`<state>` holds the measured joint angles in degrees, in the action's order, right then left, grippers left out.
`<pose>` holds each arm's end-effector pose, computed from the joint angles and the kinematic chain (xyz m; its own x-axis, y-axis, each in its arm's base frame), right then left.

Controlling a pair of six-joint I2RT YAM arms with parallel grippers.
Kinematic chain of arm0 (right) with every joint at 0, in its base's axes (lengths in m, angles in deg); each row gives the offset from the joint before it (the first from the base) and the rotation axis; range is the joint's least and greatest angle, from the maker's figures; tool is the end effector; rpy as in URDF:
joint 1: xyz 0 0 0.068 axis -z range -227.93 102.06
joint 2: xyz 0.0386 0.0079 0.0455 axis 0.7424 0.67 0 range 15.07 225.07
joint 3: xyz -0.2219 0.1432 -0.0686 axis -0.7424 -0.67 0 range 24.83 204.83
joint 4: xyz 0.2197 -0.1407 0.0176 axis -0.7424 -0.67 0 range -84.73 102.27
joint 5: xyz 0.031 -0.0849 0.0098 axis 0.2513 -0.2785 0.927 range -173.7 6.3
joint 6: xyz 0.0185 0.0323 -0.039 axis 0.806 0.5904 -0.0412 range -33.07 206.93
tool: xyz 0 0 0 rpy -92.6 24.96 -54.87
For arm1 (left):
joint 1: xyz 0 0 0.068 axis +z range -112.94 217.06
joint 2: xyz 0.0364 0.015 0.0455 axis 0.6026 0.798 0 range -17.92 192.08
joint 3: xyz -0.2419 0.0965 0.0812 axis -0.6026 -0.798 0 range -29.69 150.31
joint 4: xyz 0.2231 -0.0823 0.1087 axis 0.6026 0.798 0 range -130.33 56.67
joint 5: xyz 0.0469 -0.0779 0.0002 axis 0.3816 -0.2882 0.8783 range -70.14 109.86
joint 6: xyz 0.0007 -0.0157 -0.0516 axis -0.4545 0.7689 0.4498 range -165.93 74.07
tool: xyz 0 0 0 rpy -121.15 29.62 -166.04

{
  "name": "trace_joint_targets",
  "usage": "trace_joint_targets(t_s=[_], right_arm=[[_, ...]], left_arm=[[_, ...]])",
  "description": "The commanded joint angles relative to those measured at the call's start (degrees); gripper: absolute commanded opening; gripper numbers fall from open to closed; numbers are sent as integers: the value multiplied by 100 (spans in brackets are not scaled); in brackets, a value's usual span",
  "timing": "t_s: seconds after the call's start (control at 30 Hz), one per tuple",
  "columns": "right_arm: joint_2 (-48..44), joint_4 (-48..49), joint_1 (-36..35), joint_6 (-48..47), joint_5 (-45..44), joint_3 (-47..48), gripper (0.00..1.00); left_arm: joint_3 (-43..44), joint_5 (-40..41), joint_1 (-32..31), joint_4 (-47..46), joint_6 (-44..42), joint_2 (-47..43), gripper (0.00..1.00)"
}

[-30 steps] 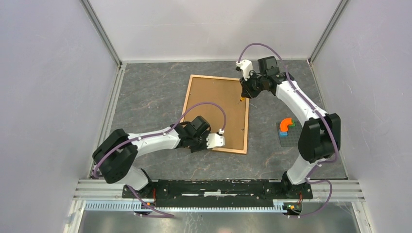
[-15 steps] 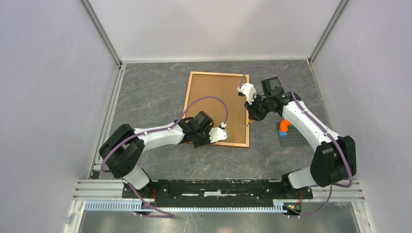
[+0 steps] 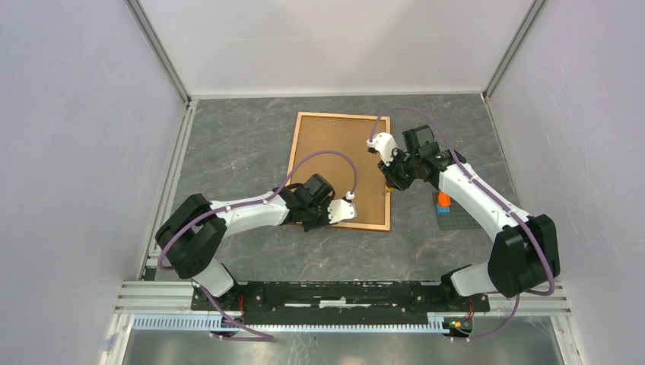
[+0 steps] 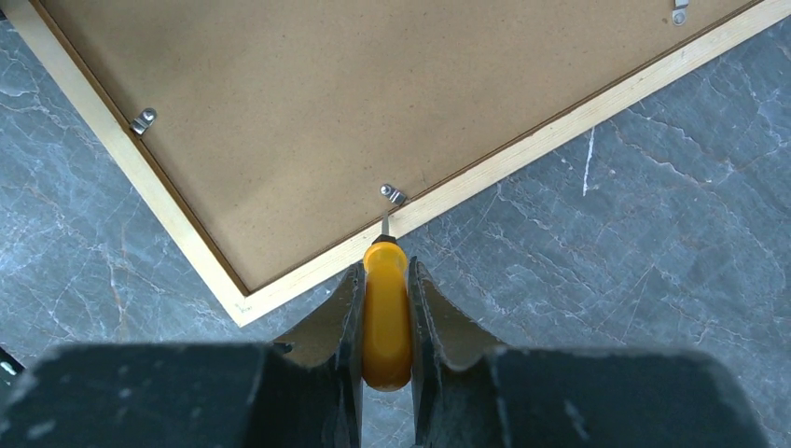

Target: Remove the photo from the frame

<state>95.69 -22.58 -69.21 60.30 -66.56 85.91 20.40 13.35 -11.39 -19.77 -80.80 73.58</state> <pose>0.2672 0.1155 0.2608 -0.4502 -0.6349 -0.6279 -0.7924 0.6082 -0.0468 0.1971 -0.2285 0.1638 -0.0350 0.8960 -0.4428 0.9738 0.1302 0.1865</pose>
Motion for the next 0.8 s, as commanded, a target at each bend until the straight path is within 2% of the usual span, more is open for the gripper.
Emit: trace_joint_targets(t_s=[0.0,0.53,0.77], right_arm=[[91,189,-76,1,-324,-5,0],[292,564,-562,-17,-1290,33,0],[241,1038,-663,51,-1195,-27,0]], left_arm=[[-173,43,81,18,102,255,33],[-183,-16,80,20,-56,286,33],[-227,-25,88,27,-173,300,32]])
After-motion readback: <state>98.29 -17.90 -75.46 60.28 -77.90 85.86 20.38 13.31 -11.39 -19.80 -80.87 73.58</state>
